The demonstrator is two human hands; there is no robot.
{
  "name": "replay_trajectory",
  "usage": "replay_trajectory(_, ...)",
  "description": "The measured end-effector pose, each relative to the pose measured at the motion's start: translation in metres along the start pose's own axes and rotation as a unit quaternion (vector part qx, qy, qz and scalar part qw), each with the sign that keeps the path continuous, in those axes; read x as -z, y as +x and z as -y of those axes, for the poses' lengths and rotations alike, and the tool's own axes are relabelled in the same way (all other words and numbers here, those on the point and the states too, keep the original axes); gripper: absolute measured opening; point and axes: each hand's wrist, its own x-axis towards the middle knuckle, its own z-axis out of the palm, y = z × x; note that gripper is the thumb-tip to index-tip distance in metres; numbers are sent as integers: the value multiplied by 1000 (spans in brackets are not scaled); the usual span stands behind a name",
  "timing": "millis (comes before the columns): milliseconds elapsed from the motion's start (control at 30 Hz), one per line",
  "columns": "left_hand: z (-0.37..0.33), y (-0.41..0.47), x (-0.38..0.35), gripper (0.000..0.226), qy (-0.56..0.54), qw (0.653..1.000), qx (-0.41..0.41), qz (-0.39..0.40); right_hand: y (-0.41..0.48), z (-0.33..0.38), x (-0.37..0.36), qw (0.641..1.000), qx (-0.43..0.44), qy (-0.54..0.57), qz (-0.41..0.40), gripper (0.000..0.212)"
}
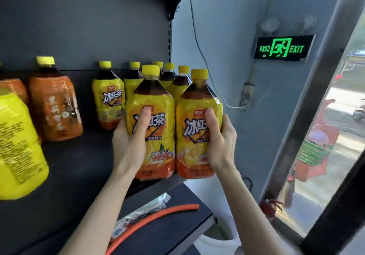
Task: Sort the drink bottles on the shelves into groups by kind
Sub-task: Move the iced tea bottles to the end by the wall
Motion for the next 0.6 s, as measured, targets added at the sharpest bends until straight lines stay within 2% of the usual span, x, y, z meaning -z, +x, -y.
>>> replay_trajectory(133, 9, 23, -25, 74, 34, 999, -11, -32, 40, -26, -5, 999, -8, 35, 32, 41)
replay_trajectory(267, 14, 28, -43, 51, 56, 997, -6, -52, 67, -47, -7, 995, -17, 59, 74, 59)
replay_trajectory(400, 16, 20, -56, 33, 50, 995, -14, -87, 83, -59, -5, 984, -21, 113, 138, 58)
replay_trajectory(600, 24, 8, -68, 53, 74, 987, -43, -134, 94, -74, -5, 964, -11, 156, 215, 50)
